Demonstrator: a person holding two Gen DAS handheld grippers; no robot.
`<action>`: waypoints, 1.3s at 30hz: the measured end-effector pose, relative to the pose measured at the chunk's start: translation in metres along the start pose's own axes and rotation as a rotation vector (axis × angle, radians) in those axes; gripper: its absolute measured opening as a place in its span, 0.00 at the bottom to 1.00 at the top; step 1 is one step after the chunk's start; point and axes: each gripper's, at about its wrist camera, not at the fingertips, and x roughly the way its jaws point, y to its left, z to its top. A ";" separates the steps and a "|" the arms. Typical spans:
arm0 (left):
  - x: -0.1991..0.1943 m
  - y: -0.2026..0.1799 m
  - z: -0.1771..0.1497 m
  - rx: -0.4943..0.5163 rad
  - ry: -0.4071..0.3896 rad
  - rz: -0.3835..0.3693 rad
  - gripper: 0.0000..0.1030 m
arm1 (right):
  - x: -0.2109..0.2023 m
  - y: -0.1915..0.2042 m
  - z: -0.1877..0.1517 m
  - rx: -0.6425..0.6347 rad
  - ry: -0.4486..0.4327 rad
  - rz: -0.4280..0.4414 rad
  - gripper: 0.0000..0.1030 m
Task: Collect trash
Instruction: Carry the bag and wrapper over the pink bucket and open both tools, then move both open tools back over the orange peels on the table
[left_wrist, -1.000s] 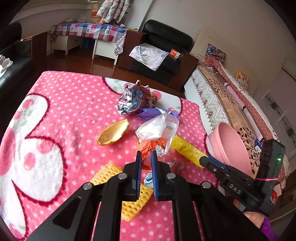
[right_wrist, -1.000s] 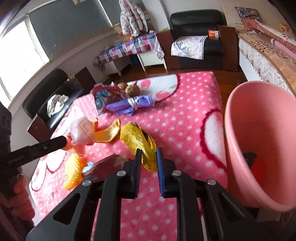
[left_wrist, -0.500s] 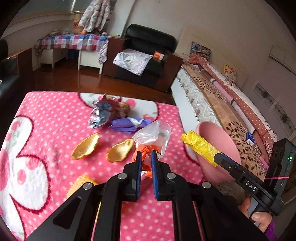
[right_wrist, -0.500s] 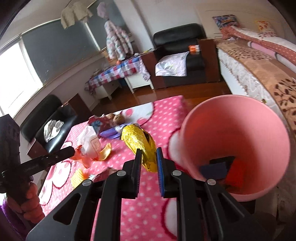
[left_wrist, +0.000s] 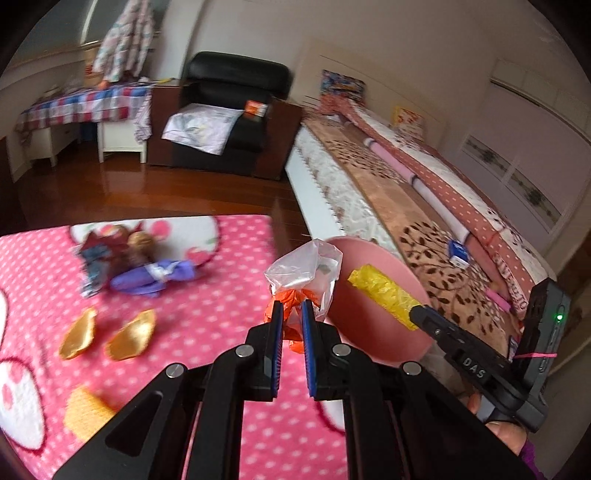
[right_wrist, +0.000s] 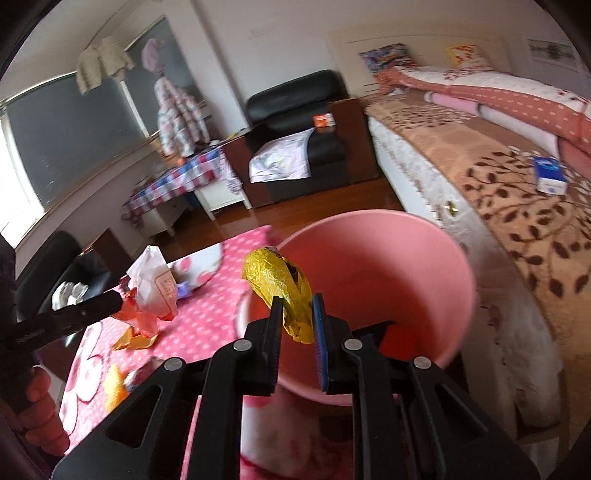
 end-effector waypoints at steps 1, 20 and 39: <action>0.004 -0.005 0.001 0.009 0.004 -0.006 0.09 | -0.001 -0.007 0.001 0.015 0.000 -0.011 0.16; 0.075 -0.063 0.005 0.109 0.103 -0.031 0.09 | 0.005 -0.035 -0.002 0.025 -0.014 -0.086 0.16; 0.061 -0.057 0.003 0.112 0.065 -0.009 0.45 | 0.001 -0.030 -0.003 0.052 -0.033 -0.056 0.38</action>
